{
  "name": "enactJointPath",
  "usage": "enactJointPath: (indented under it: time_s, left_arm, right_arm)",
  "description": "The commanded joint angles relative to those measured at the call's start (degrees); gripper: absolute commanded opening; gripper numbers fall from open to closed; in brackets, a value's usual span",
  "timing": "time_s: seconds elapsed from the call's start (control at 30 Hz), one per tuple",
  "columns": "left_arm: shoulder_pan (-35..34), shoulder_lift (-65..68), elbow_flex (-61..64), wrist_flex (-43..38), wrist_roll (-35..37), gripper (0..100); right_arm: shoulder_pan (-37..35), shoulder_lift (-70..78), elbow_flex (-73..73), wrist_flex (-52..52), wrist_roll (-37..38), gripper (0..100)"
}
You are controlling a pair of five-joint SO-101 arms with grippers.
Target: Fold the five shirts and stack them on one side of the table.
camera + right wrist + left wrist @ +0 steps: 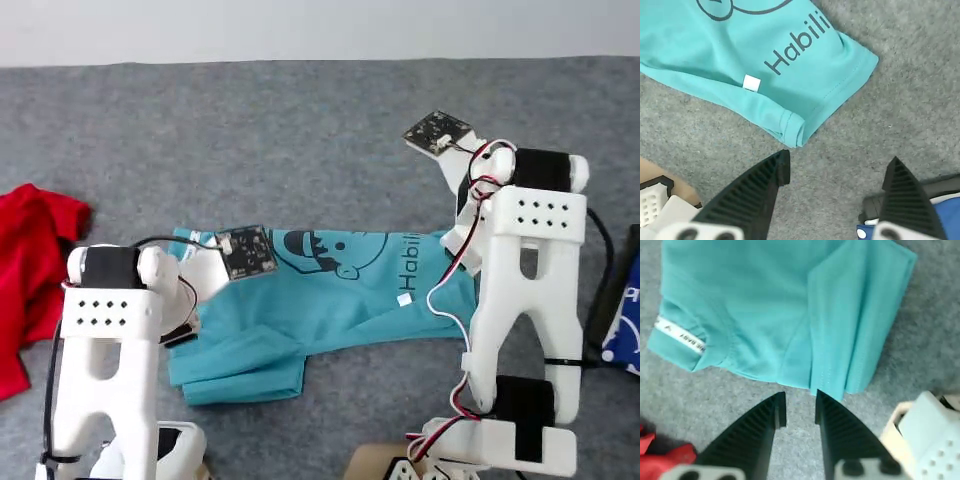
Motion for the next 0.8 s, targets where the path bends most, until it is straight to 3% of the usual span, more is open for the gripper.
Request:
enactJointPath:
  time_s: [0.0, 0.2, 0.5, 0.77]
  left_arm:
    - [-0.3, -1.5, -2.2, -3.8, 3.9, 3]
    - [-0.3, -1.7, -2.1, -6.8, 13.4, 0]
    - [-0.3, -1.7, -2.2, -13.1, 30.9, 0]
    - [-0.2, -1.7, -2.1, -14.2, 32.3, 0]
  right_arm:
    - [-1.6, 0.0, -0.5, 1.5, -2.0, 24.5]
    - [-4.4, 1.6, -0.6, 0.6, -9.1, 0.2]
    - [-8.0, 11.2, -0.4, -9.5, -15.5, 1.0]
    - [-9.0, 22.1, -0.6, -9.5, -15.5, 1.0]
